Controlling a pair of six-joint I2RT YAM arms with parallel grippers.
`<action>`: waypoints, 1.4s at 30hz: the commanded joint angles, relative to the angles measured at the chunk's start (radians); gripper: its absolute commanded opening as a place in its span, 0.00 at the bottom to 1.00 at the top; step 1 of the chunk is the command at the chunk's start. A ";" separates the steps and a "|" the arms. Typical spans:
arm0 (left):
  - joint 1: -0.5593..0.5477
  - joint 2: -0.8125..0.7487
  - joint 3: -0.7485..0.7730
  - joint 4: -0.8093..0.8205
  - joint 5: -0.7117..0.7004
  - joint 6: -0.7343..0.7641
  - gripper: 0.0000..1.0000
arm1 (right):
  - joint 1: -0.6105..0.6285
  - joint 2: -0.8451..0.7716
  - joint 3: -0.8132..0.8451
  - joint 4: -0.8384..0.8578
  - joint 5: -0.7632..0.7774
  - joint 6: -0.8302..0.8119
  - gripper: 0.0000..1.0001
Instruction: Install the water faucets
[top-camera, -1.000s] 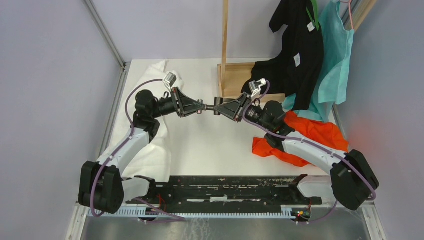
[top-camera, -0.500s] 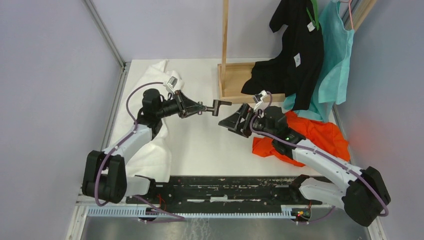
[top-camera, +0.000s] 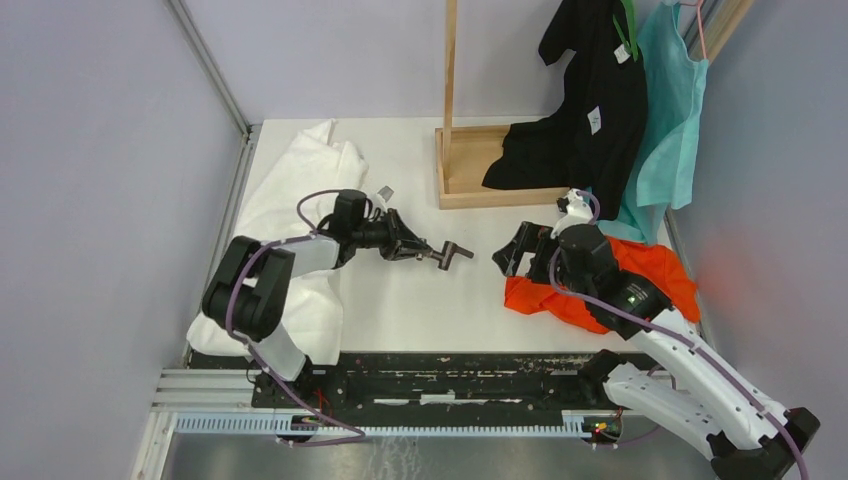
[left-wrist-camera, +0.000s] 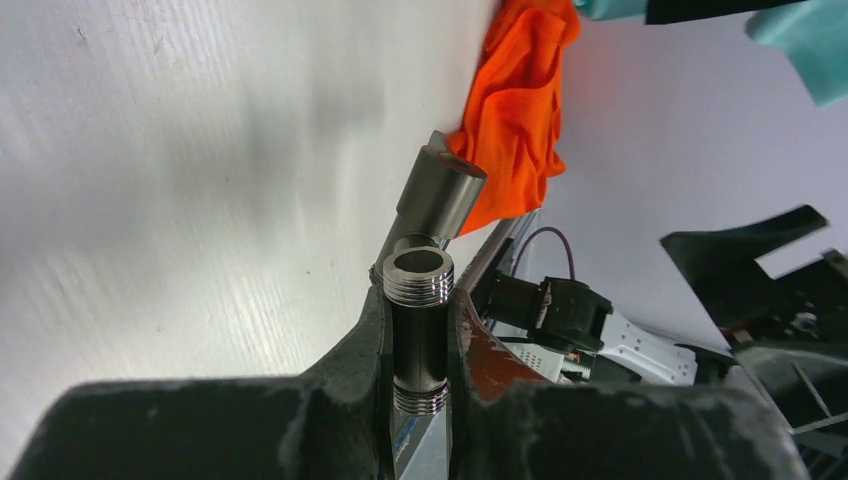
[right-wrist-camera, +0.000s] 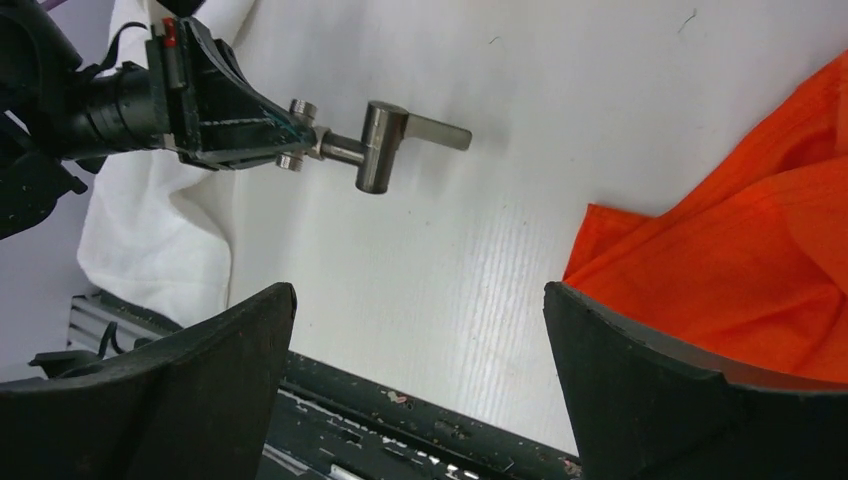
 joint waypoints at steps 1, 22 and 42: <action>-0.031 0.087 0.110 0.067 -0.019 0.043 0.03 | 0.000 0.050 0.064 -0.013 0.081 -0.055 1.00; -0.025 0.024 0.616 -0.709 -0.647 0.519 0.83 | 0.000 0.092 0.171 -0.141 0.348 -0.130 1.00; -0.025 -0.616 0.328 -0.789 -0.977 0.493 0.99 | 0.000 0.340 0.436 -0.243 0.700 -0.153 1.00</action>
